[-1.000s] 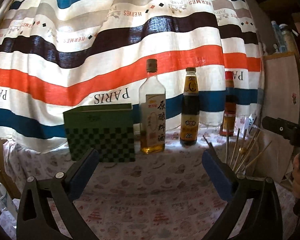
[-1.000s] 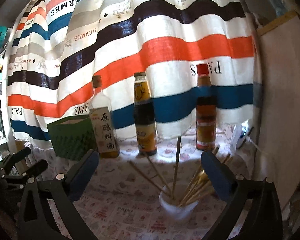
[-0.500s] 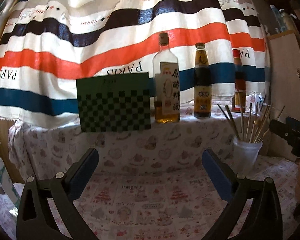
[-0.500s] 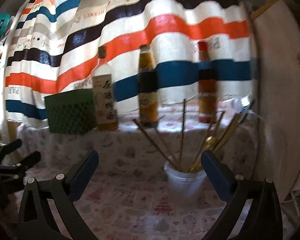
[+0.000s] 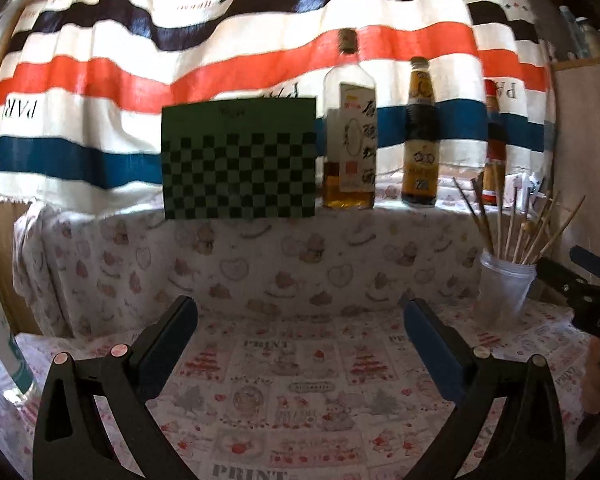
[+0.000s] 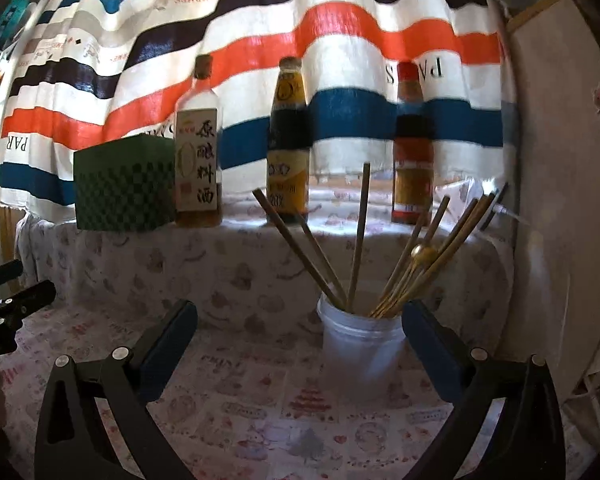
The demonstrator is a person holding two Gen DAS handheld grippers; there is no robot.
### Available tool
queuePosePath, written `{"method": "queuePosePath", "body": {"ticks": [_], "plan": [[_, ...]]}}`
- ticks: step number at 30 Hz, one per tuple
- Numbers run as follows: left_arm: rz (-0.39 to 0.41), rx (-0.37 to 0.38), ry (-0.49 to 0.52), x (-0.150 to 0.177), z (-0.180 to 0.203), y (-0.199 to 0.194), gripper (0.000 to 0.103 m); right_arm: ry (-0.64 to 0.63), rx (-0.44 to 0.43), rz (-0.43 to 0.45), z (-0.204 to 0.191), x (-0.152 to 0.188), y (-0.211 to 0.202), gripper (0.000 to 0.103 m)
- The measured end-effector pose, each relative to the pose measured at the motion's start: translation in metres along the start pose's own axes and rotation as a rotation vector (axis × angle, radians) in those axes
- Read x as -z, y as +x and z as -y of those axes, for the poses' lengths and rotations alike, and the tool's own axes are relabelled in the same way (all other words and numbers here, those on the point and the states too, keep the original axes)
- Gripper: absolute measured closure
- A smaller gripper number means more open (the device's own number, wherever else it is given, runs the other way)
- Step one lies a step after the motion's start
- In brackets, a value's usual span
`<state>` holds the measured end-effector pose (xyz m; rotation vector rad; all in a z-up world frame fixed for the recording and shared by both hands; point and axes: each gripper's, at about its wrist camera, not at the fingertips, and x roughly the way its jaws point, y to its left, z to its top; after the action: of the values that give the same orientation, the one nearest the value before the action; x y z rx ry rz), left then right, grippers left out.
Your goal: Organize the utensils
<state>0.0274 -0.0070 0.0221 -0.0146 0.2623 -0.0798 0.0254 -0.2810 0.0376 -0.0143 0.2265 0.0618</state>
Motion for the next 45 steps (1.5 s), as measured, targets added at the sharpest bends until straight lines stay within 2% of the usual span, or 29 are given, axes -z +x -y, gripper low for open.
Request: {"method": "queuePosePath", "body": {"ticks": [4,9,14,24,30,45], "plan": [[-0.052,0.004,-0.024,0.002,-0.005,0.010,0.001,-0.015,0.039,-0.100,-0.004,0.003,0.020,0.000],[-0.035,0.035,0.013,0.003,0.003,0.006,0.001,-0.005,0.054,-0.086,-0.001,0.004,0.017,0.000],[-0.035,0.015,-0.005,0.002,0.001,0.007,0.001,0.003,0.097,-0.083,0.002,0.005,0.014,0.000],[-0.043,-0.005,-0.002,0.003,0.000,0.008,0.001,-0.011,0.069,-0.087,-0.002,0.005,0.012,0.000],[-0.041,-0.036,-0.008,0.002,-0.002,0.008,0.000,-0.007,0.083,-0.089,-0.002,0.005,0.013,0.000],[-0.049,-0.017,0.008,0.003,0.000,0.010,0.000,-0.008,0.084,-0.092,-0.001,0.005,0.013,0.000]]}}
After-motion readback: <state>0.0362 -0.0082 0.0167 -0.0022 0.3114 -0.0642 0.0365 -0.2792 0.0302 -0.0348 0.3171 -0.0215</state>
